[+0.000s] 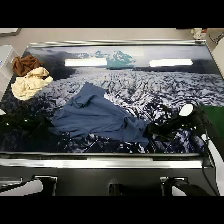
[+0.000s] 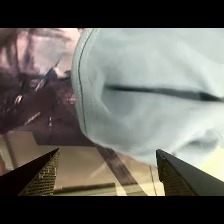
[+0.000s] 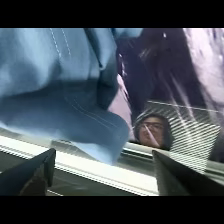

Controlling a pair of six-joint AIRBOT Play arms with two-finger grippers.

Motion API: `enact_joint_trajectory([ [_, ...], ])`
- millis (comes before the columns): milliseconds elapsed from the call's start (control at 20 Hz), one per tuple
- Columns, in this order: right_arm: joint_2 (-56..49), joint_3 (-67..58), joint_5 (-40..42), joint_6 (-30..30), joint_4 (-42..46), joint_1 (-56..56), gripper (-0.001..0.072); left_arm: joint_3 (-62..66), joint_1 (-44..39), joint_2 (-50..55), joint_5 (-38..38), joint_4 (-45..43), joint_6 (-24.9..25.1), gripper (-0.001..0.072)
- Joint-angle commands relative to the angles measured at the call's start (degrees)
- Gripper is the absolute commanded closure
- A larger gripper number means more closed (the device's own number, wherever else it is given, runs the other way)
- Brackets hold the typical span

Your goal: Fold the clothes and pants, and hang the long-sleeved shirts on hangers.

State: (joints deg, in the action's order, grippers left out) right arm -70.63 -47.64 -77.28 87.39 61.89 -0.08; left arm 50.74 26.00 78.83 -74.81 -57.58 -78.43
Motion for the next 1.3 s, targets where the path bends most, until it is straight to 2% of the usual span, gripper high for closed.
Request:
enact_joint_trajectory([
  [0,-0.2,2.0,2.5,-0.8,-2.5,0.0,0.0003,-3.7,-2.0,0.9,6.0,2.1,1.6,-0.0010],
  [150,-0.2,4.5,3.3,-0.9,-2.8,0.0,0.0004,-3.7,-7.0,1.6,9.3,2.2,1.5,-0.0003],
  [200,-0.2,5.1,3.6,-0.9,-3.0,0.0,0.0004,-3.7,-8.6,1.6,10.7,2.2,0.8,0.0100],
  [250,-0.2,5.6,4.0,-0.9,-3.6,0.0,0.0005,-3.7,-10.2,1.6,12.2,2.2,-0.3,0.0265],
  [350,-0.2,6.5,6.1,-0.9,-5.4,0.0,0.0026,-3.6,-12.3,1.5,14.0,2.2,-3.1,0.0531],
  [400,-0.2,7.1,7.4,-0.6,-6.6,0.0,0.0050,-3.6,-12.9,1.4,14.1,2.4,-3.2,0.0630],
  [450,-0.2,7.9,9.0,-0.2,-8.2,0.0,0.0089,-3.6,-13.3,1.1,13.9,3.0,-3.1,0.0677],
  [500,-0.7,8.6,9.9,0.5,-9.4,0.0,0.0133,-3.6,-13.6,0.7,13.6,3.7,-3.0,0.0677],
  [600,-2.6,9.7,10.2,0.7,-10.8,0.1,0.0172,-3.6,-14.3,-0.9,13.4,4.2,-3.0,0.0684],
  [650,-3.5,9.8,10.3,0.6,-10.7,0.0,0.0387,-3.6,-14.3,-1.8,13.4,4.3,-3.0,0.0684],
  [700,-3.7,9.7,10.8,0.7,-10.9,0.0,0.0678,-3.6,-14.3,-3.0,13.4,4.4,-3.0,0.0685],
  [850,-2.3,4.4,10.3,-2.5,-9.9,0.0,0.0672,-0.7,-14.3,-9.9,13.4,5.2,0.7,0.0686],
  [1000,3.6,-14.2,9.2,-4.1,0.0,0.0,0.0671,11.6,-14.3,-20.3,16.3,6.5,1.7,0.0686],
  [1150,12.1,-38.3,12.8,-3.7,9.6,0.0,0.0670,30.3,-14.3,-30.7,25.9,7.7,2.0,0.0685],
  [1250,17.8,-48.9,16.5,-3.6,12.2,0.0,0.0670,39.2,-14.3,-36.3,33.4,7.7,1.9,0.0685],
])
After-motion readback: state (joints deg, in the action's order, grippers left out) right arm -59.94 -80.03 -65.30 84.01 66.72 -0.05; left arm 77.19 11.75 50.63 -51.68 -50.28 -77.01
